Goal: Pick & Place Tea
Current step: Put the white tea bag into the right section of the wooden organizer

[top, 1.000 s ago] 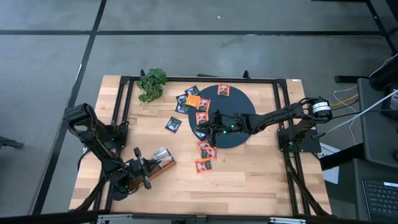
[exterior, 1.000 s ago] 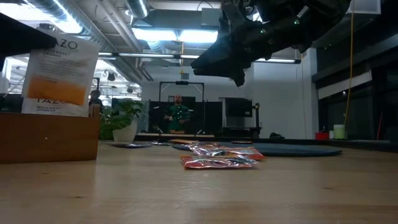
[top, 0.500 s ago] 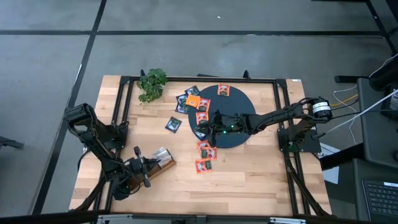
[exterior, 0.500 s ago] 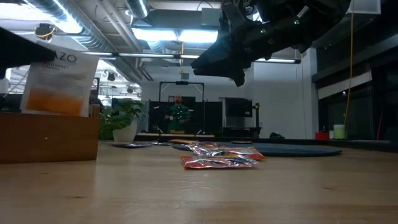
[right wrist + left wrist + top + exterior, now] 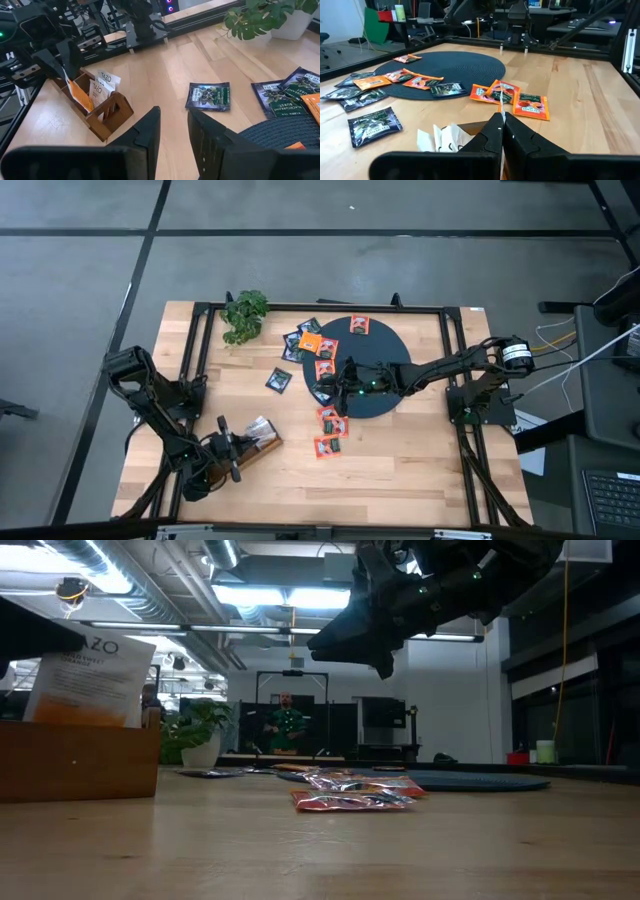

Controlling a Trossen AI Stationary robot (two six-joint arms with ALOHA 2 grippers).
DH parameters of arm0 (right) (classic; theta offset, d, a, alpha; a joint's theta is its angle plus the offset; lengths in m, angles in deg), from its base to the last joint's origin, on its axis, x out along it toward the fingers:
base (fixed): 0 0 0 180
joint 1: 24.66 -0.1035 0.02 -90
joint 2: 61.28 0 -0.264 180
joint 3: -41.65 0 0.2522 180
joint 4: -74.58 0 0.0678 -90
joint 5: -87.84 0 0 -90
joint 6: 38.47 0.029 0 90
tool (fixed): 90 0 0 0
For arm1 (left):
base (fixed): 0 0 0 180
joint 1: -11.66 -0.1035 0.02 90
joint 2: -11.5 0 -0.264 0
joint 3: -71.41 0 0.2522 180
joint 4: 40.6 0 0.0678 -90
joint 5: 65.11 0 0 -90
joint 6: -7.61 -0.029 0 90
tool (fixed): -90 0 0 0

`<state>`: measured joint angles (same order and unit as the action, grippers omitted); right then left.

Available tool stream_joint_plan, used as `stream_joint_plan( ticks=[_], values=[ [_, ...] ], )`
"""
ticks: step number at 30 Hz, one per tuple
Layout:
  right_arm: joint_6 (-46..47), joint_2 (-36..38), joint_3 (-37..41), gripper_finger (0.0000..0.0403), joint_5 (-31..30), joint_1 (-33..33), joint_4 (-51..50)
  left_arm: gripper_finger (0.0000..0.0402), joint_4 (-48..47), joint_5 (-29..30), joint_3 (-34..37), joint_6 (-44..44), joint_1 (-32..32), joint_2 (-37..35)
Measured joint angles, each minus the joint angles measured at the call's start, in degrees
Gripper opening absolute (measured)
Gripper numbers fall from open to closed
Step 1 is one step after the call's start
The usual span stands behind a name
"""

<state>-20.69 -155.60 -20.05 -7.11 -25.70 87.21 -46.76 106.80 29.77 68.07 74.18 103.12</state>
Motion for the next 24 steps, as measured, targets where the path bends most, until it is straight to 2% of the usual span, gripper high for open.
stream_joint_plan(
  ticks=[7, 13, 17, 21, 24],
  values=[
    [-0.01, 0.0, 0.0, 0.01, 0.0, -0.01, 0.0, 0.0012, -0.2, 0.0, 0.0, 1.23, 0.0, 0.0],
    [-0.02, 0.02, 0.0, 0.01, 0.0, -0.02, 0.0, 0.0068, -0.24, -1.0, 0.0, 3.25, 0.0, 0.0],
    [-0.02, 0.01, 0.0, 0.01, 0.01, -0.02, 0.0, 0.0105, -0.2, 0.67, 0.0, -1.04, 0.0, 0.0],
    [-0.02, 0.0, 0.0, 0.01, 0.33, -0.02, 0.0, 0.012, -0.2, 4.98, 0.0, -1.12, 0.0, -1.48],
    [-0.03, 0.01, 0.0, 0.01, 0.44, -0.02, -0.01, 0.0121, -0.23, 4.76, 0.0, -0.54, 0.0, -5.23]
  ],
)
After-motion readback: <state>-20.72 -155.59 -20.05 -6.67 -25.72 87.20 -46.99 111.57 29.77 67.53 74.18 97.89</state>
